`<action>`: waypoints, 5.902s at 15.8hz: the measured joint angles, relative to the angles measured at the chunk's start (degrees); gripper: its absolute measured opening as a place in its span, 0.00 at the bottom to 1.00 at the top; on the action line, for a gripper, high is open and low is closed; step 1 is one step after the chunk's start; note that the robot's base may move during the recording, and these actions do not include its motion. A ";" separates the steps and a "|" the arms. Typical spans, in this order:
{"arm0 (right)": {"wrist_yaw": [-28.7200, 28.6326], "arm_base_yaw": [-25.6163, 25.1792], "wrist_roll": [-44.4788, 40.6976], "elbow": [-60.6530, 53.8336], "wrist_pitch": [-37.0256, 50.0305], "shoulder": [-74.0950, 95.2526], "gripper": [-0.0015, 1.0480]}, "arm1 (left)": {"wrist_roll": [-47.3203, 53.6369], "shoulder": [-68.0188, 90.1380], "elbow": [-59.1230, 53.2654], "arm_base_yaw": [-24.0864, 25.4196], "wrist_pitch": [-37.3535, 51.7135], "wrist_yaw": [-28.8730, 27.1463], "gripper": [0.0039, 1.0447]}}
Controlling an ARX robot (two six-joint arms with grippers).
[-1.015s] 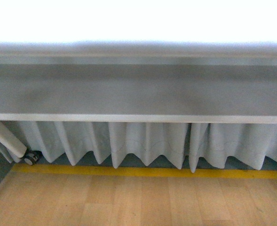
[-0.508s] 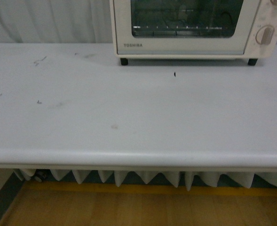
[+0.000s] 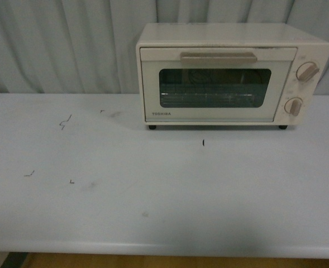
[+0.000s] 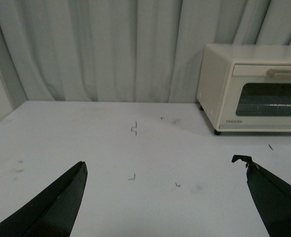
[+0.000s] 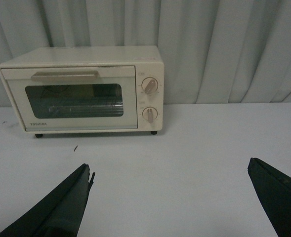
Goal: Open oven
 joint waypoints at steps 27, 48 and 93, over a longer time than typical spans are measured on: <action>0.00 0.00 0.00 0.00 -0.11 0.07 0.94 | -0.02 0.00 0.02 0.00 0.13 -0.04 0.94; -0.02 0.00 0.00 0.00 -0.07 0.04 0.94 | -19.47 27.28 15.04 -2.34 -8.17 1.62 0.94; -0.02 0.00 0.00 0.00 -0.09 0.04 0.94 | -79.10 111.89 29.70 -32.04 40.92 -1.57 0.94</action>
